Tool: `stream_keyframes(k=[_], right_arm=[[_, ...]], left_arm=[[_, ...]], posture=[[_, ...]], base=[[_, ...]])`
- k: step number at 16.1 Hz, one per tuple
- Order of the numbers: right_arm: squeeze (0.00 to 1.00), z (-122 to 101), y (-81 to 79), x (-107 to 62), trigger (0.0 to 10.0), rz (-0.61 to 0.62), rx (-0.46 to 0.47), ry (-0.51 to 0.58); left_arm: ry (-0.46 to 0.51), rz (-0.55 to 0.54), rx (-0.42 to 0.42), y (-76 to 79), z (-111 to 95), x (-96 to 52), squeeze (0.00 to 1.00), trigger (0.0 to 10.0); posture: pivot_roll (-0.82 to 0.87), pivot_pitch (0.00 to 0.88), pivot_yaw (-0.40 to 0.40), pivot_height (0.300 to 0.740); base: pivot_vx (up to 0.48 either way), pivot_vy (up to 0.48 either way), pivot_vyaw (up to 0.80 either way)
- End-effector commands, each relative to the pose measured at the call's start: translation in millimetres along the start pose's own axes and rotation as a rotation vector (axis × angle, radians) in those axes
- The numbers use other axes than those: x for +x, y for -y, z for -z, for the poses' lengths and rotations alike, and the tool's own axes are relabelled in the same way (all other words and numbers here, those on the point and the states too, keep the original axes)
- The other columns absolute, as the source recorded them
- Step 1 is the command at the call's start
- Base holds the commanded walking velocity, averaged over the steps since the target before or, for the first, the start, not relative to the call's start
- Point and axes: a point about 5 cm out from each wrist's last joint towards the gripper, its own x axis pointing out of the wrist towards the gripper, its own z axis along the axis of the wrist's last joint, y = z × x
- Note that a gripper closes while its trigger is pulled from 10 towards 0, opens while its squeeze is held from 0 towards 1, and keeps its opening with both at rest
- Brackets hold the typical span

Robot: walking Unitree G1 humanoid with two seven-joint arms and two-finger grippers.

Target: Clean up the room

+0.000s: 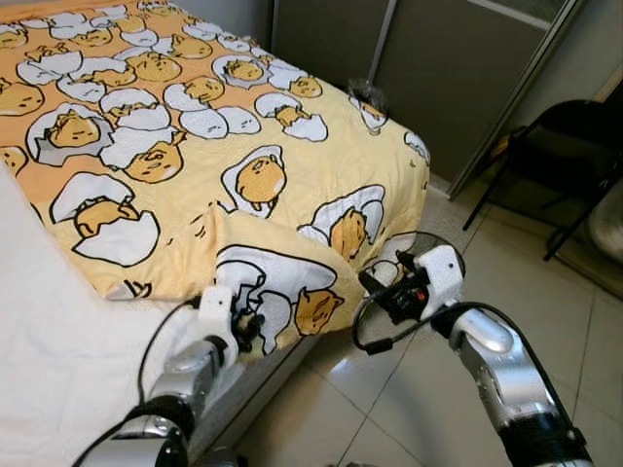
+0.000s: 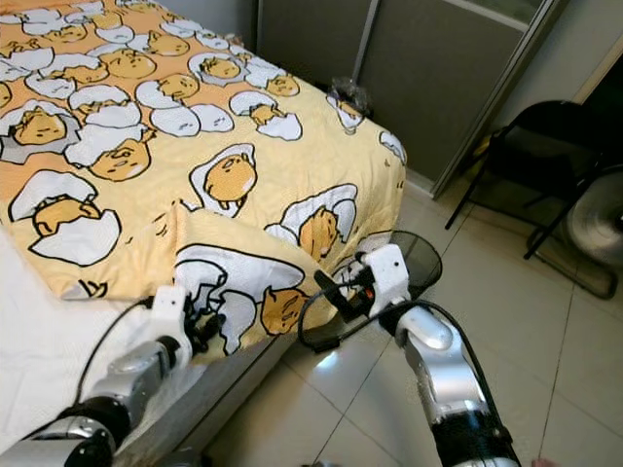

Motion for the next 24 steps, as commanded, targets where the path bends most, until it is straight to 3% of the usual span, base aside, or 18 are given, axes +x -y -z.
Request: stream_keyframes(k=[1,4,7,9,13,15,22,23,24], right_arm=[[0.01,-1.5,8.7,-8.4,10.0,0.037,-0.017,-0.001],[0.01,1.4,10.0,-13.2,10.0,0.086,0.001,0.011],[0.01,1.7,5.9,-8.0,10.0,0.098,0.015,0.024],[0.01,3.4,1.6,-5.9,10.0,0.084,0.032,0.028],[0.01,2.6,1.0,-7.3,10.0,0.058,0.024,0.02],[0.01,2.2,9.9,-16.6,10.0,0.077,0.012,0.008],[0.01,-2.9,17.8,-19.1,10.0,0.07,-0.021,0.002],[0.01,-13.3,33.5,-21.4,10.0,0.093,-0.039,0.012],[0.01,-15.8,38.0,-22.3,10.0,0.103,-0.039,0.015]], left_arm=[[0.039,0.024,0.017,1.1,-7.4,0.8,0.0,0.0],[0.114,0.072,0.085,4.8,-8.9,-3.8,0.0,0.0],[0.245,0.139,0.084,10.5,-30.5,-8.1,0.0,0.0],[0.297,0.191,0.125,18.8,-40.0,-10.7,0.0,0.0],[0.293,0.18,0.127,14.6,-35.0,-15.2,0.0,0.0],[0.277,0.154,0.126,8.9,-24.6,-20.9,0.0,0.0],[0.241,0.18,0.168,12.4,-10.2,-24.6,0.0,0.0],[0.243,0.176,0.169,6.9,-8.8,-27.8,0.0,0.0],[0.243,0.173,0.171,5.0,-7.9,-28.9,0.0,0.0]], posture=[[-0.1,0.038,-0.109,0.736],[-0.14,0.027,-0.072,0.736],[-0.12,0.003,-0.052,0.736],[-0.09,0.0,-0.054,0.736],[-0.08,0.0,-0.076,0.736],[-0.1,0.014,-0.093,0.736],[-0.1,0.032,-0.093,0.736],[-0.11,0.025,-0.096,0.736],[-0.11,0.023,-0.097,0.736]], base=[[0.0,0.0,0.0],[0.0,0.0,0.0],[0.0,0.0,0.0],[0.0,0.0,0.0],[0.0,0.0,0.0],[0.0,0.0,0.0],[0.0,0.0,0.0],[0.0,-0.48,0.0],[0.0,-0.48,0.0]])
